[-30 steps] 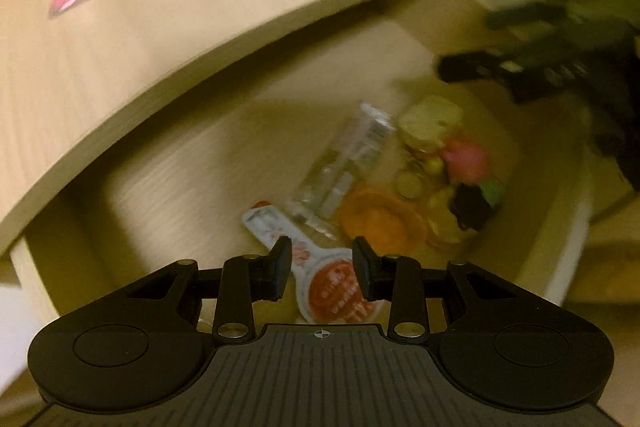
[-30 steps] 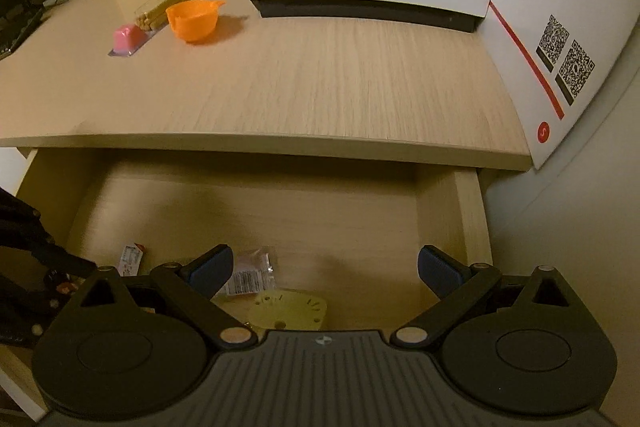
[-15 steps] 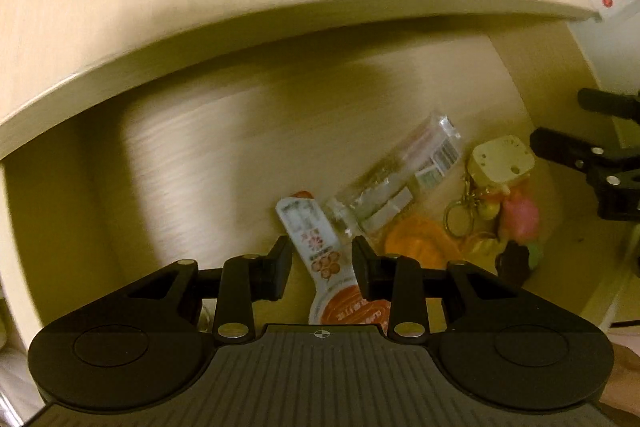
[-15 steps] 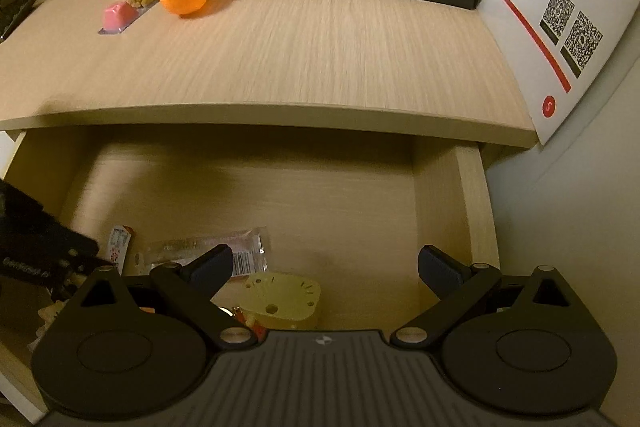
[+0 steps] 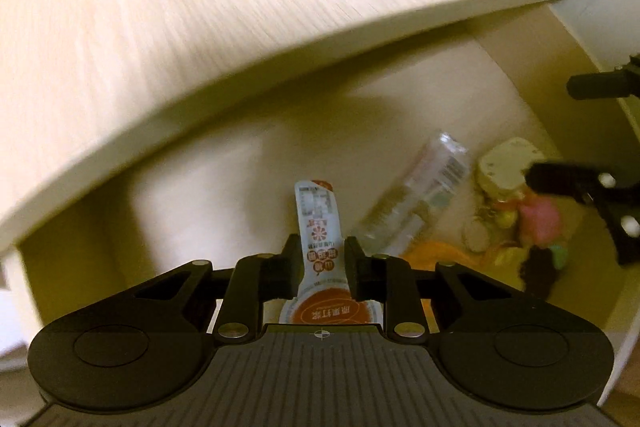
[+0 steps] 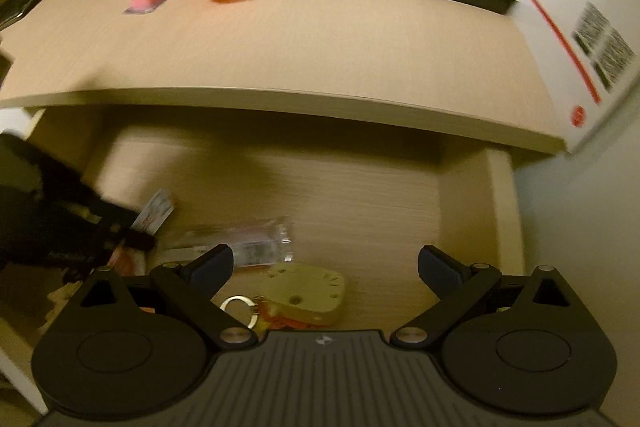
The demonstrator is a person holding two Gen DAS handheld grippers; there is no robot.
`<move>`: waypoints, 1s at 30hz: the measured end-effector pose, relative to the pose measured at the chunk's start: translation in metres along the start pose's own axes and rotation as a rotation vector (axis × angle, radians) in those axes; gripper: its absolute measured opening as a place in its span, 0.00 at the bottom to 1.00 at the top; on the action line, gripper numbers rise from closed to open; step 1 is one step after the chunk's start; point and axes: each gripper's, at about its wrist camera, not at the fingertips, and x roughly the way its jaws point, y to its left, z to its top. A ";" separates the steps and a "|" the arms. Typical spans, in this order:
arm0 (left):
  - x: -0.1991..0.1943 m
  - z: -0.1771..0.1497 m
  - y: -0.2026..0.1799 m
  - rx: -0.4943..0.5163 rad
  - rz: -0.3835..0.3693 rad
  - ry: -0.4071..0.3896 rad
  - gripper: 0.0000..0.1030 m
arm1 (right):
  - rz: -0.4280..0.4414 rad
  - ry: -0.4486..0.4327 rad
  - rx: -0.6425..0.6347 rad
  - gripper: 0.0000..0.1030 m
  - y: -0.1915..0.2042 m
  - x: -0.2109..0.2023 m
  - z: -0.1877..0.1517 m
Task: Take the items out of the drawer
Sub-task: 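Hold the sauce packet with the left gripper while the right gripper grasps another orange cup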
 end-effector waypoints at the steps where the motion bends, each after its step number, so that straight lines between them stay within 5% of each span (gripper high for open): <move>1: -0.001 -0.001 0.001 0.013 0.012 -0.008 0.24 | 0.016 0.003 -0.012 0.97 0.004 -0.001 0.001; 8: 0.003 -0.010 0.010 -0.024 -0.023 0.012 0.25 | 0.205 0.155 0.005 0.86 0.039 0.024 0.012; 16: 0.006 -0.020 0.021 -0.101 -0.083 -0.003 0.26 | 0.177 0.332 -0.183 0.82 0.085 0.068 0.022; 19: 0.008 -0.021 0.017 -0.080 -0.070 -0.010 0.26 | 0.163 0.376 -0.224 0.63 0.095 0.077 0.020; 22: 0.008 -0.022 0.012 -0.066 -0.079 -0.007 0.25 | 0.145 0.354 -0.244 0.41 0.099 0.071 0.017; 27: -0.011 -0.029 -0.004 0.023 -0.091 -0.048 0.24 | 0.168 0.283 -0.151 0.41 0.083 0.043 0.010; 30: -0.048 -0.025 -0.004 -0.015 -0.189 -0.090 0.15 | 0.172 0.213 -0.081 0.41 0.067 0.017 0.008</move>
